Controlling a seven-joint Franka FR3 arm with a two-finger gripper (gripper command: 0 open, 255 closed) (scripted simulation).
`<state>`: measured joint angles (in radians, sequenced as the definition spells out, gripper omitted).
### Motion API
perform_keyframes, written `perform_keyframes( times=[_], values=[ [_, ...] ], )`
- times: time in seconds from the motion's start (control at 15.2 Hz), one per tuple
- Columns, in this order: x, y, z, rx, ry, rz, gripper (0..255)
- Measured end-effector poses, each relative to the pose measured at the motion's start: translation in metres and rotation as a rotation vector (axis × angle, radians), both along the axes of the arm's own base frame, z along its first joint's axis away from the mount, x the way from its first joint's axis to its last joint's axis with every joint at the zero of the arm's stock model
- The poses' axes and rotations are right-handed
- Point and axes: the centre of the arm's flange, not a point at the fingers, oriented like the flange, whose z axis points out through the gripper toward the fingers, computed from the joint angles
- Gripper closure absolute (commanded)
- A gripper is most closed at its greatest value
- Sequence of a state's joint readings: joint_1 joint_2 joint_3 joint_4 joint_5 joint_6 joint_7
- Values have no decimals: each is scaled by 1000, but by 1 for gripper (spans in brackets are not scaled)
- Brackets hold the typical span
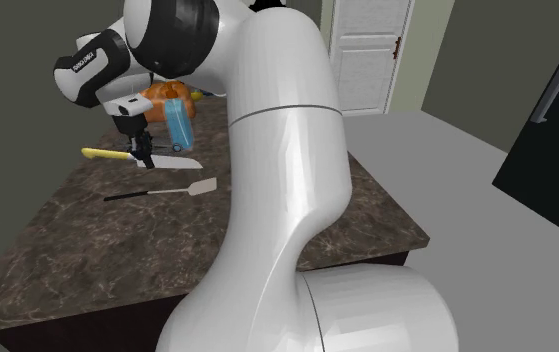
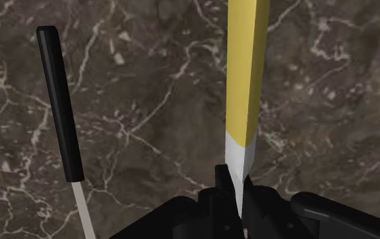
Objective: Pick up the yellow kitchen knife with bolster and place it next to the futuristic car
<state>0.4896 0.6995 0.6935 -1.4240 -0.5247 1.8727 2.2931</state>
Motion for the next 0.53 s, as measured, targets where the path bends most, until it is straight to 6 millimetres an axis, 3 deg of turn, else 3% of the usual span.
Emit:
perform_keyframes(
  times=[0.26, 0.33, 0.53],
  values=[
    [0, 0, -1, 0, 0, 0, 255],
    [0, 0, -1, 0, 0, 0, 0],
    [0, 0, -1, 0, 0, 0, 0]
  ],
)
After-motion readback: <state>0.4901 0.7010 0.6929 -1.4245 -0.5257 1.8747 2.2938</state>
